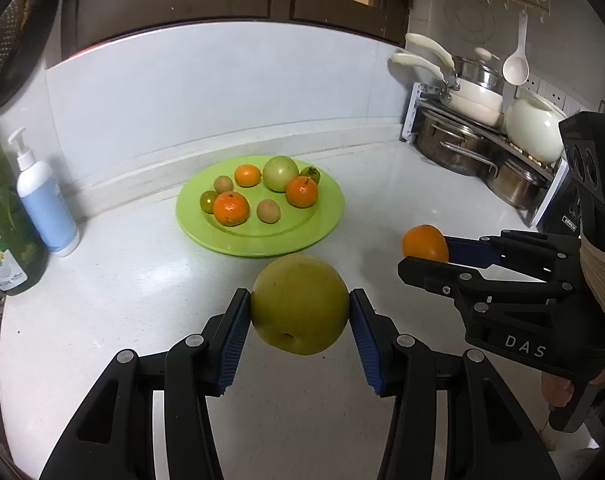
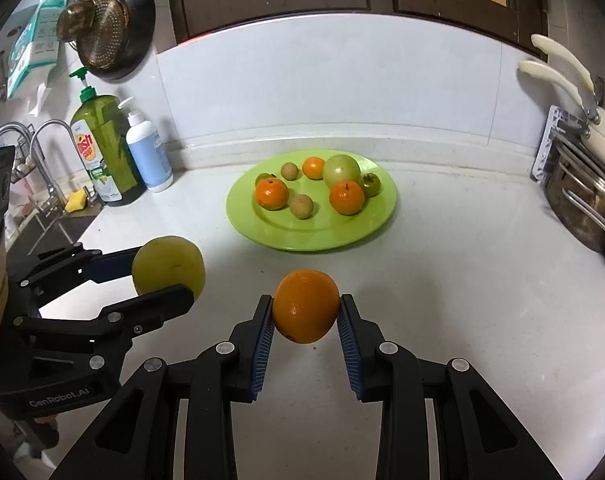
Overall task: Organize fruits
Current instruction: 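Carry the pomelo and orange onto the green plate and open both tools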
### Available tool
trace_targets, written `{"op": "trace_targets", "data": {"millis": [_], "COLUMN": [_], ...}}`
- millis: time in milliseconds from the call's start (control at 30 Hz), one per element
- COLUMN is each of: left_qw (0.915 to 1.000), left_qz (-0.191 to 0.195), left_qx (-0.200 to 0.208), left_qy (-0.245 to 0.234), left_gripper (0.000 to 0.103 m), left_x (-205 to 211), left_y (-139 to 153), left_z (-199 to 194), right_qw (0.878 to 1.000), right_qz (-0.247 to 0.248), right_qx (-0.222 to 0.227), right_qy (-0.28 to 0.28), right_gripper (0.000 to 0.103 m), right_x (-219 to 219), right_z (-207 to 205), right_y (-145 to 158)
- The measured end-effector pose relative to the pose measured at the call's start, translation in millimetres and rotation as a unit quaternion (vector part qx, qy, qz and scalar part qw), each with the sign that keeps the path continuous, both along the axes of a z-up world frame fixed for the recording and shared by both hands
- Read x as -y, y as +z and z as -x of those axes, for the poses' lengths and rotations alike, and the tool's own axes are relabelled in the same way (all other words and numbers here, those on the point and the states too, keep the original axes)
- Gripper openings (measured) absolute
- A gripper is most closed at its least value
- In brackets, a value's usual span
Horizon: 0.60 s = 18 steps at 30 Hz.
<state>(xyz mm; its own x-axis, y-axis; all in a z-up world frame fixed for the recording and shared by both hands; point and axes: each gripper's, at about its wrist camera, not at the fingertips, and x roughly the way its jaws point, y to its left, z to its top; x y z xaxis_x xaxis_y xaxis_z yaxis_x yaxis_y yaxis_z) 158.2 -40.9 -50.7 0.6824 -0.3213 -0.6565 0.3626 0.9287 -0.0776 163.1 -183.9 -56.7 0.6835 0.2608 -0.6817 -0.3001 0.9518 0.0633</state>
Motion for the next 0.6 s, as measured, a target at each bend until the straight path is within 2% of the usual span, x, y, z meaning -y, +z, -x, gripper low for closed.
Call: {"op": "trace_targets", "data": {"millis": [600], "left_qw": [0.9991], "left_qz": [0.008], "left_qx": [0.035], "left_qy": [0.021], "left_gripper": [0.049], "left_x": [-5.8], "left_y": [35.7], "left_z": [10.2], "right_qw": [0.999], "right_qz": [-0.009], "right_qx": [0.040], "right_qy": [-0.003], "right_gripper": [0.033], "right_x": [-0.9], "right_z": [11.9], "right_y": [28.9]}}
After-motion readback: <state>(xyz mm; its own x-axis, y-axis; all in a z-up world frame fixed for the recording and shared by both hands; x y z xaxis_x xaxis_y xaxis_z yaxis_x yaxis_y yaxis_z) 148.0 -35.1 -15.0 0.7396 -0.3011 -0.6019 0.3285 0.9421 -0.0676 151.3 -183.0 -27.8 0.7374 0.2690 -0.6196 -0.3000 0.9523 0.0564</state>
